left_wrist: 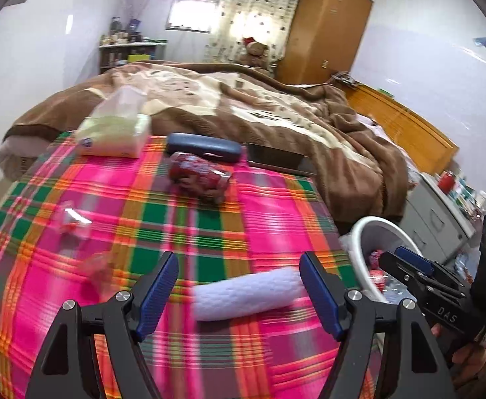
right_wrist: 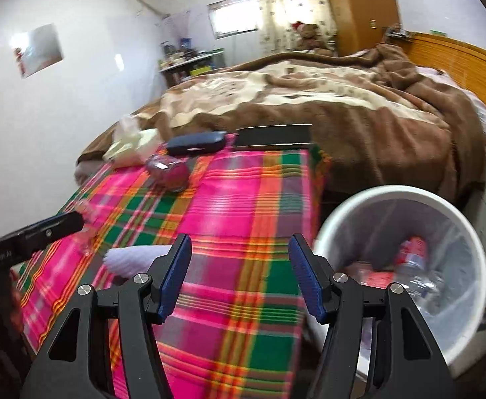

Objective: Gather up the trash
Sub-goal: 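Move both tools back toward the foam sleeve and plastic cups on the cloth, then grasp the white foam sleeve with the right tool while the left tool grasps a clear plastic cup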

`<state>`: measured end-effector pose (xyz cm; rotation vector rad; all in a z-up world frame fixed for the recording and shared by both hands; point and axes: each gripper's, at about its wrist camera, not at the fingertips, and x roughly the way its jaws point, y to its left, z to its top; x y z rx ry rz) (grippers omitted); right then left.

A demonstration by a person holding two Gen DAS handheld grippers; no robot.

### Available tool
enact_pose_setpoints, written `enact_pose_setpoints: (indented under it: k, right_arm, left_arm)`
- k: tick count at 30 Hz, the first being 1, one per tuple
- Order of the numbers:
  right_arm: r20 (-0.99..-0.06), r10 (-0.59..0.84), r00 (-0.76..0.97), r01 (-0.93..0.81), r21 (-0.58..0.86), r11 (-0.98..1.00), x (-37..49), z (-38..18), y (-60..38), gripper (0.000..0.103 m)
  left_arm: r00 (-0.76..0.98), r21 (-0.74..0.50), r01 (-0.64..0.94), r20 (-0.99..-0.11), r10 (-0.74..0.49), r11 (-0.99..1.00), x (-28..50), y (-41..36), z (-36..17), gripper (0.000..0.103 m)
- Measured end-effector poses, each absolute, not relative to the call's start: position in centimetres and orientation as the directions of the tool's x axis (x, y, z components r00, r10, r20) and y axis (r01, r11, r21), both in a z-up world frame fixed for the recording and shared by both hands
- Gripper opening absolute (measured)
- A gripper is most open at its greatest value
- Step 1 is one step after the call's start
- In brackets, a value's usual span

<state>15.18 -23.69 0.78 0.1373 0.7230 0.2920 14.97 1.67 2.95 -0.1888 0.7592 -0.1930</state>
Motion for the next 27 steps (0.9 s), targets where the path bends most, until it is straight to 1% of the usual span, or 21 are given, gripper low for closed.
enact_pose_setpoints:
  k: [9,17,23,27]
  right_arm:
    - [-0.647,0.397,0.651,-0.375,0.18,0.909,16.3,0.3,-18.6,0.062]
    - [-0.667,0.45,0.594,-0.455,0.183,0.871,17.4,-0.9,-16.0,0.062]
    - [-0.678,0.475,0.56,-0.523,0.155,0.838,17.7,-1.4,-14.1,0.062]
    - [-0.693,0.481,0.537,-0.558,0.136,0.819,17.8,-1.6,-13.2,0.062]
  left_arm:
    - [0.71,-0.231,0.0,-0.685,-0.162,0.973,14.5,8.3,1.4,0.075]
    - [0.689,-0.202,-0.072,-0.718,-0.098,0.977,14.1,13.1,-0.7,0.075]
    - [0.67,-0.199,-0.062,-0.735,-0.107,0.978,14.6,14.4,-1.8,0.075]
    - [0.649,-0.22,-0.029,-0.747,-0.149,0.975,15.3,14.4,-2.5,0.075]
